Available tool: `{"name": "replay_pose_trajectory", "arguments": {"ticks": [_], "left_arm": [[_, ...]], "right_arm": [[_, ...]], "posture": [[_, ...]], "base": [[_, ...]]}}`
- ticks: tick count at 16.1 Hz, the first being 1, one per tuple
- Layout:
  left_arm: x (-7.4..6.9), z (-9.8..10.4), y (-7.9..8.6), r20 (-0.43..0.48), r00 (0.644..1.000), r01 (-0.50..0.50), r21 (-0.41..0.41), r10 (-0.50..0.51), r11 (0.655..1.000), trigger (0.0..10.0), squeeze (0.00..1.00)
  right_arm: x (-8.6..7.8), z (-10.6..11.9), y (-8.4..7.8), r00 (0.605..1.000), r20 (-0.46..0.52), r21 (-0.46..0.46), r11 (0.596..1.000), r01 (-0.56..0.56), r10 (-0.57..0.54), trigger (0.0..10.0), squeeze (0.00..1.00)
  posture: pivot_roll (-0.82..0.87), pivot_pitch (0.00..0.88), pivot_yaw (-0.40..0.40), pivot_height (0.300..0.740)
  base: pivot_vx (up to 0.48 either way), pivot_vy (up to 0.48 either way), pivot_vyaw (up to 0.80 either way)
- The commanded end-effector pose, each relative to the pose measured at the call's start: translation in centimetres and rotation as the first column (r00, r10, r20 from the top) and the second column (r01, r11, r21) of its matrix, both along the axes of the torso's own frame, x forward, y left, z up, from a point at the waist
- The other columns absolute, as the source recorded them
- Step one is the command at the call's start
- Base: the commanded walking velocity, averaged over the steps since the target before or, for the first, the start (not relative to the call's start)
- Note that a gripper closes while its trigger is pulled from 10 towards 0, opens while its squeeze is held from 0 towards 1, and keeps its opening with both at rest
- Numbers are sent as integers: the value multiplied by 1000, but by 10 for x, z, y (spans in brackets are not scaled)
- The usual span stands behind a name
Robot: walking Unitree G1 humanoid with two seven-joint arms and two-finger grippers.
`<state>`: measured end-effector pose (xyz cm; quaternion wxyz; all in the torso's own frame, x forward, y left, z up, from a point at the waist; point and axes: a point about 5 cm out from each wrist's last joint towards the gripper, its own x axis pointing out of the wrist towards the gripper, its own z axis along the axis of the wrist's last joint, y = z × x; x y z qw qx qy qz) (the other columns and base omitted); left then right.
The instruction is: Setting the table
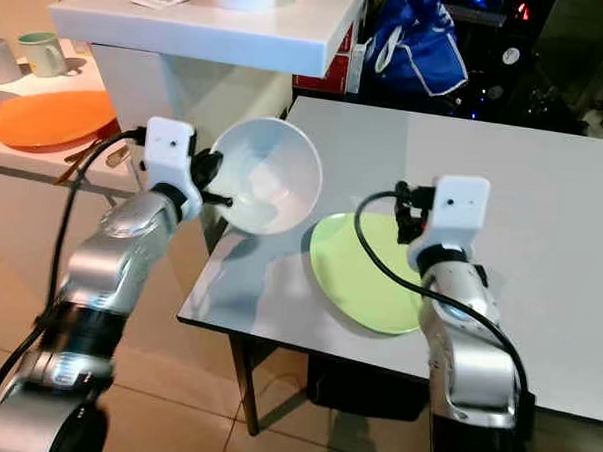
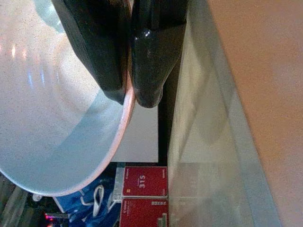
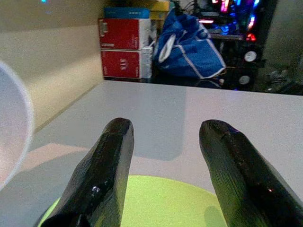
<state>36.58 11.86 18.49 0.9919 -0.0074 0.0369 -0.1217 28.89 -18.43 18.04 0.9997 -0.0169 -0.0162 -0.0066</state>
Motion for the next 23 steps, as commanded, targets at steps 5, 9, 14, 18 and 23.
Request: {"name": "replay_pose_trajectory", "arguments": {"ticks": [5, 9, 14, 18, 23], "left_arm": [[24, 4, -28, -58, 996, 60, -123, -68, 991, 10000, 0], [32, -4, -39, -53, 999, 9, 2, -9, 1000, 10000, 0], [36, -5, -41, -48, 998, -37, -9, 36, 999, 10000, 0], [38, -8, -40, -49, 996, -79, -2, 79, 997, 10000, 0], [37, -16, -44, -94, 993, -75, -26, 73, 997, 10000, 0]], "right_arm": [[-8, 8, 1, 998, 5, -8, 998, -58, 58, 10000, 0], [-14, 7, -1, 998, -17, -10, 998, -61, 61, 10000, 0], [-20, 3, 4, 989, -58, 8, 991, -133, 134, 10000, 0], [-44, -14, 13, 894, -231, -50, 914, -404, 383, 10000, 0], [-64, -25, 2, 841, -353, -47, 890, -453, 409, 10000, 0]], "posture": [[-128, 0, 52, 740], [-141, 0, 60, 740], [-157, 0, 66, 740], [-191, 0, 75, 740], [-222, 0, 85, 740]], "base": [[0, 0, 0], [0, 0, 0], [0, 0, 0], [0, 0, 0], [0, 0, 0]]}}
